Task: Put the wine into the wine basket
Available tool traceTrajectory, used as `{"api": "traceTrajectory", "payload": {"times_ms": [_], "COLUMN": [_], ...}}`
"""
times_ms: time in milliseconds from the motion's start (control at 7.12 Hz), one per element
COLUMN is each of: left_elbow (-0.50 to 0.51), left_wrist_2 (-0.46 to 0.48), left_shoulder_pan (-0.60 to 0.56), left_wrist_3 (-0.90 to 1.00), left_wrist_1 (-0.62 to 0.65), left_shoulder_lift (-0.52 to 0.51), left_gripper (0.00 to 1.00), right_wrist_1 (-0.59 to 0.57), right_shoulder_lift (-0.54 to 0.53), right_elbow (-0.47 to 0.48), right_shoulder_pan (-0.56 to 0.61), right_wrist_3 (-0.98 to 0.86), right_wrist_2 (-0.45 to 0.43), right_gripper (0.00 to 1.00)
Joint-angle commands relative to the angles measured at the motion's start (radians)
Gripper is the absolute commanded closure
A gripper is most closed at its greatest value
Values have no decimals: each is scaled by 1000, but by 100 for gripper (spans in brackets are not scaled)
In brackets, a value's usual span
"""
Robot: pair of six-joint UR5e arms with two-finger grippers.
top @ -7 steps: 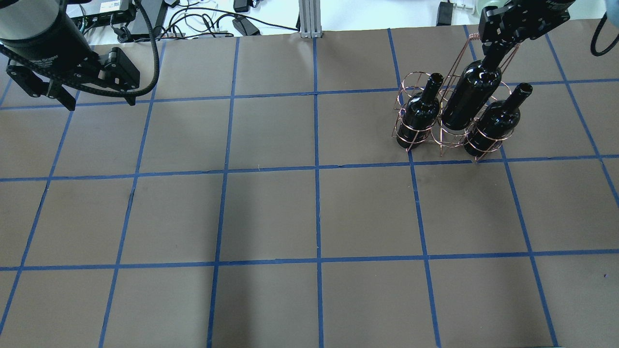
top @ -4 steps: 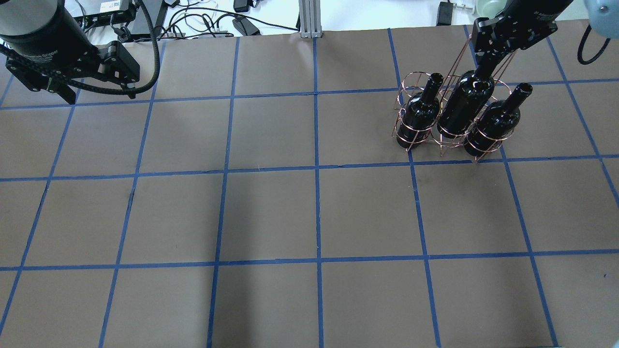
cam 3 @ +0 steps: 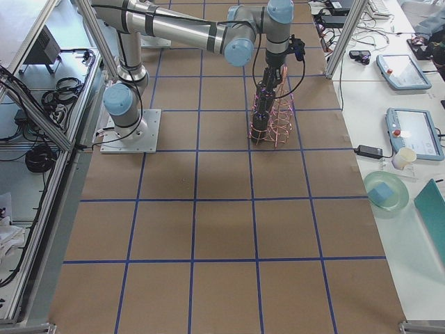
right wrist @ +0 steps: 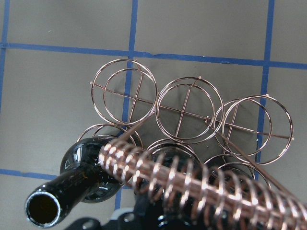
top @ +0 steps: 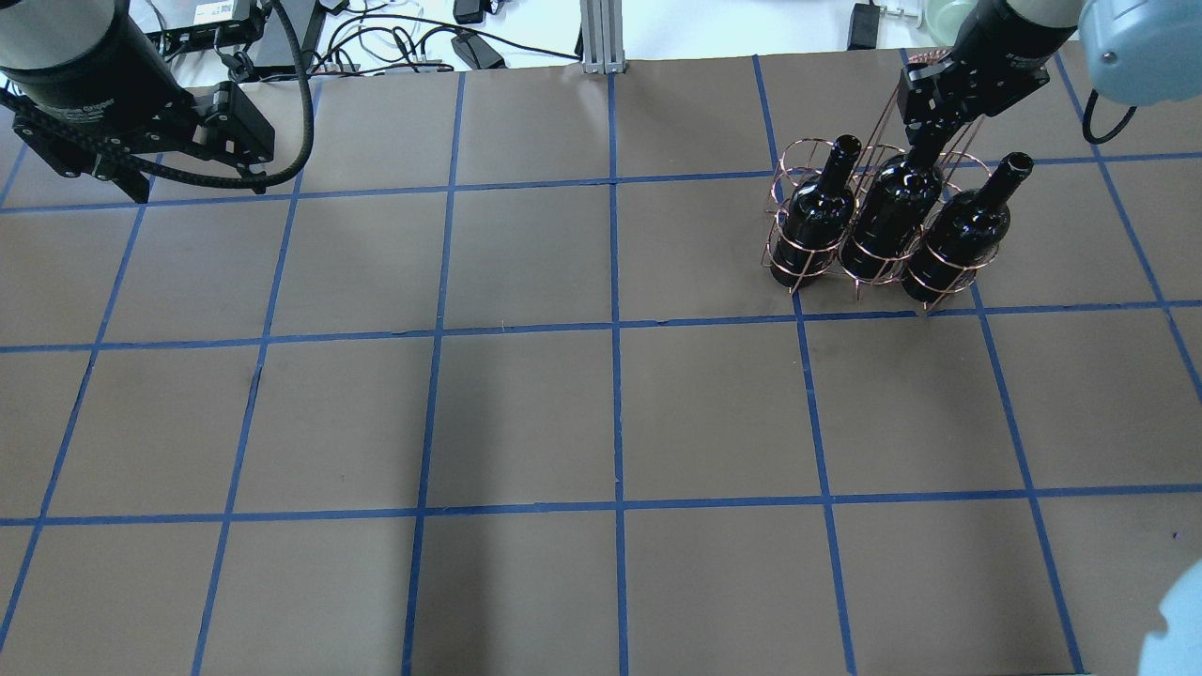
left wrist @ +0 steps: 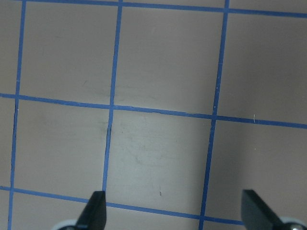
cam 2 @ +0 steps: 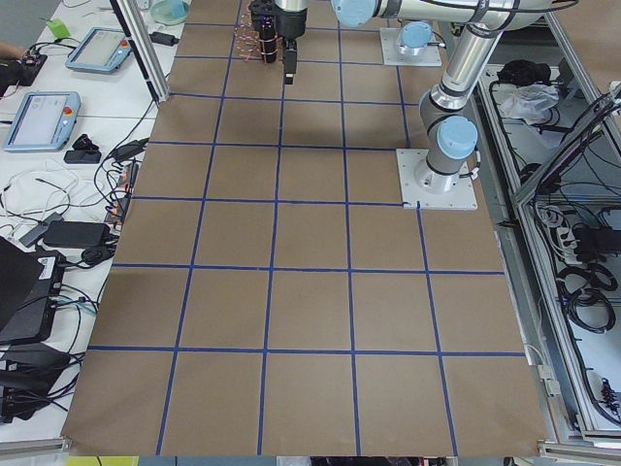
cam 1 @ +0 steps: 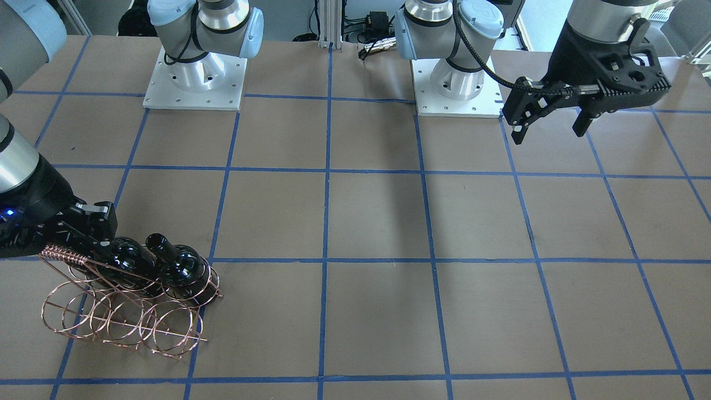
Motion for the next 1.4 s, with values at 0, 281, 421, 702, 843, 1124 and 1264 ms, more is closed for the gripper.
{"api": "traceTrajectory", "payload": {"times_ms": [0,281,421,702,843,1124,1264], "left_elbow": [8,8,2,-6,-13,-13,-12], "left_wrist_2": [-1,-13,-14,-15,-12,-27,-108], "left_shoulder_pan": [-1,-3,-3,-1,-1,-1,-8], "left_wrist_3": [1,1,1,1,1,1,1], "left_wrist_1": [-11,-23,-42,-69,-80,-83,-79], "left_shoulder_lift": [9,15,15,20,15,8,-1], "left_gripper": [0,0,0,0,0,0,0], "right_wrist_1": [-1,5,55,155,184,214,218], "right_shoulder_lift": [-8,-75,-133,-224,-266,-274,-274], "right_elbow": [4,3,3,1,1,3,4], "right_shoulder_pan": [0,52,99,178,210,216,229], "right_wrist_3": [-34,-22,17,146,177,301,327], "right_wrist_2": [-9,-9,-11,-35,-40,-40,-40], "right_gripper": [0,0,0,0,0,0,0]}}
